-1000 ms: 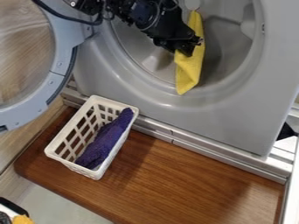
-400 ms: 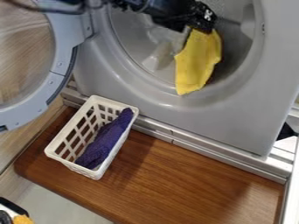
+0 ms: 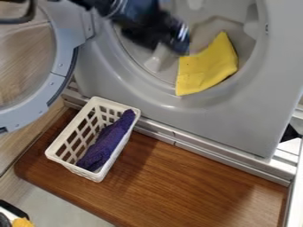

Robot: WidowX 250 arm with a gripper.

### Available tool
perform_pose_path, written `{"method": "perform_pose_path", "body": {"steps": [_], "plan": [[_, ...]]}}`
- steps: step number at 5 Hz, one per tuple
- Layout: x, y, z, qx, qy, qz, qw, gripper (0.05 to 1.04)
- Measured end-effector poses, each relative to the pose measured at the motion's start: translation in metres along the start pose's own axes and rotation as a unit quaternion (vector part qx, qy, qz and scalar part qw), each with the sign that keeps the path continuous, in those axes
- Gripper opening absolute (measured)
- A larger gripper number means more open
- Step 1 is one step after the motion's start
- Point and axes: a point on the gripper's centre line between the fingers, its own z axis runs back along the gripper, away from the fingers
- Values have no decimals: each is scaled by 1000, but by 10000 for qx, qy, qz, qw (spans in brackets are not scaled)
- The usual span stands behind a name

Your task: Put the yellow cloth in to the machine

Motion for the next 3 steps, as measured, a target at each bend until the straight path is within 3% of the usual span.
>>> {"method": "perform_pose_path", "body": {"steps": [1, 2, 3], "plan": [[-39, 7, -6, 325, 1254, 227, 9913, 1001], [-69, 10, -20, 646, 1956, 343, 9780, 1001], [-88, 10, -30, 693, 2057, 295, 9757, 1001]]}}
